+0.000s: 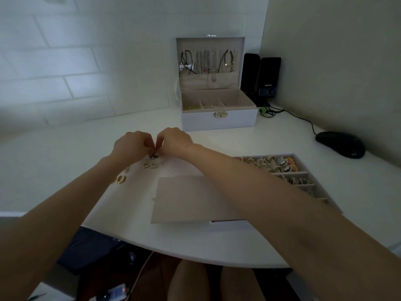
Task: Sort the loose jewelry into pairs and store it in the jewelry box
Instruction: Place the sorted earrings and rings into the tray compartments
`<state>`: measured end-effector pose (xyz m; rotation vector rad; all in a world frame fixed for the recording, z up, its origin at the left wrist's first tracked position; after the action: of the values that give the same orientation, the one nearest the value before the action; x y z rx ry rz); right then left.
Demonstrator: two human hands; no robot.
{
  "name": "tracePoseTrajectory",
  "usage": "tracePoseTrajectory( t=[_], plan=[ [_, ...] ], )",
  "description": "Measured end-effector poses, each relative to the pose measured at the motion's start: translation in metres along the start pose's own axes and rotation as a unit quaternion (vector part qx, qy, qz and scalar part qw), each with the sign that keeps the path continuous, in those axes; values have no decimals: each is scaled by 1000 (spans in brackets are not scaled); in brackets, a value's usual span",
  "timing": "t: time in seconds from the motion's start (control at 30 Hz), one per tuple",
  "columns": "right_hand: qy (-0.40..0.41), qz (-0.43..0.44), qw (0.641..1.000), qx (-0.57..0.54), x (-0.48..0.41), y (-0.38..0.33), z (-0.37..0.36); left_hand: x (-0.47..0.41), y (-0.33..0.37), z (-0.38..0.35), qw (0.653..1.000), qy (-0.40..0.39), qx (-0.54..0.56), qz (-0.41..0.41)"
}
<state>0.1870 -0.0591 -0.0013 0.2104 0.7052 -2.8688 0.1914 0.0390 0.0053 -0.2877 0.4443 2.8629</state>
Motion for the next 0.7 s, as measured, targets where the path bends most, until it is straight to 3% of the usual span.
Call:
tracePoseTrajectory(
  t=[0.2, 0.37, 0.47, 0.7],
  plan=[
    [19, 11, 1000, -8, 7, 2, 17, 6, 10, 12, 999, 34, 23, -15],
    [46, 8, 994, -100, 46, 12, 72, 27, 51, 41, 990, 76, 94, -73],
    [71, -10, 985, -154, 83, 29, 108, 46, 87, 50, 979, 55, 167, -107],
    [100, -67, 985, -127, 184, 87, 158, 102, 183, 42, 938, -21, 245, -243]
  ],
)
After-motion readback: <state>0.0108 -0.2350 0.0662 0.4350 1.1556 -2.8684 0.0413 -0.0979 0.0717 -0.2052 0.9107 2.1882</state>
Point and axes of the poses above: each hand's wrist, its own x-axis away from the middle knuckle, its own z-axis out of the back of the hand, y = z × x, the point moved 9 cm from there along -x, towards the middle knuckle, and after that the axes turned 5 degrees about y, right-handed, at the moved point
